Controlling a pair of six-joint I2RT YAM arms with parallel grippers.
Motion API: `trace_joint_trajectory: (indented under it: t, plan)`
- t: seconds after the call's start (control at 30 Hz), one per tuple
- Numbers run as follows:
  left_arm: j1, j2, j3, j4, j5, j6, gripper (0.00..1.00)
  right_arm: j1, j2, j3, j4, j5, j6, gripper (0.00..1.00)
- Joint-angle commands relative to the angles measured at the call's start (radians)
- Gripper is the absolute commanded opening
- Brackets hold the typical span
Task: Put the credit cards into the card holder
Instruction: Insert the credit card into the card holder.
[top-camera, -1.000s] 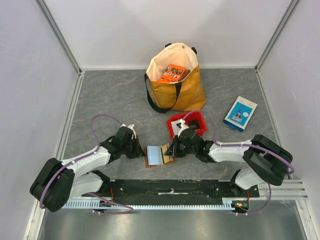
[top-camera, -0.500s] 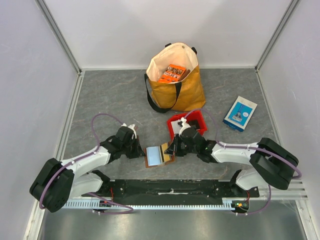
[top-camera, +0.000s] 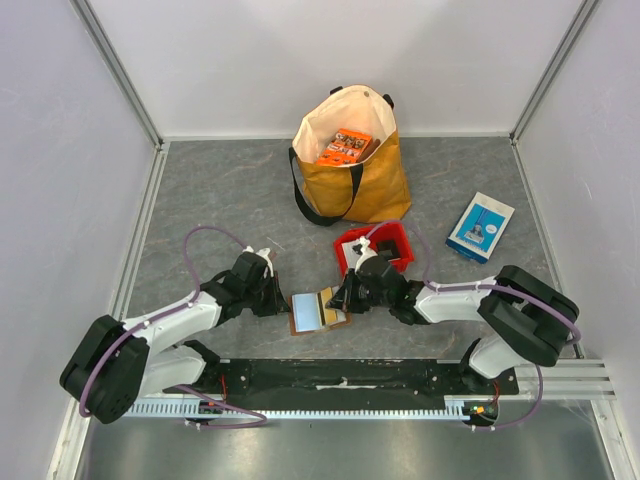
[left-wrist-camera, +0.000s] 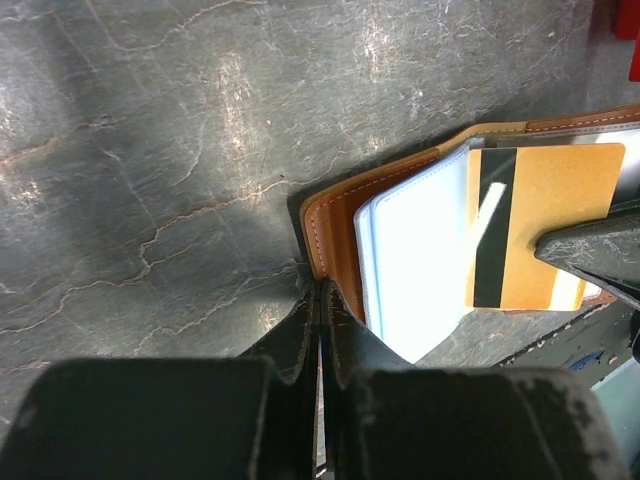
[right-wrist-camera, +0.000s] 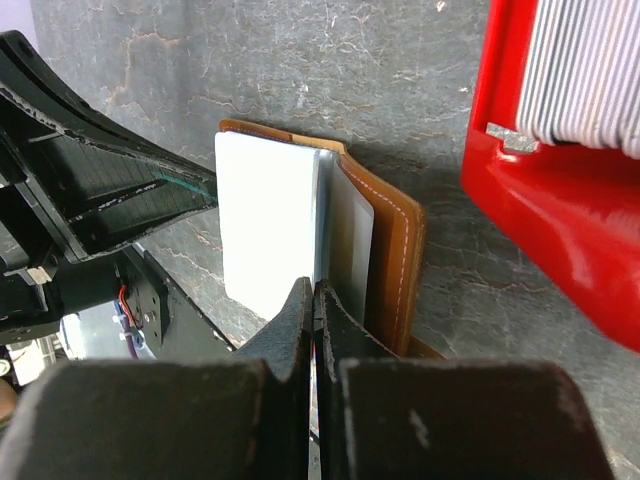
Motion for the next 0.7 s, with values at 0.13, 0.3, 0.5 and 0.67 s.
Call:
trace_joint_trajectory:
  t: [0.13,0.3,0.5,0.67]
  plan:
    - [-0.002,0.035,0.007,-0.020,-0.016,0.043,0.02,-0.005,0.042,-0.042,0.119,-0.020,0.039,0.00]
    - [-0.003,0.035,0.007,-0.023,-0.023,0.039,0.02,-0.005,0.043,-0.047,0.042,0.008,0.019,0.00]
    - [0.000,0.032,0.002,-0.031,-0.041,0.022,0.02,-0.003,0.034,-0.071,-0.002,-0.007,0.014,0.00]
    - [-0.002,0.038,0.001,-0.027,-0.047,0.005,0.02,0.005,0.010,-0.071,-0.035,0.010,0.016,0.00]
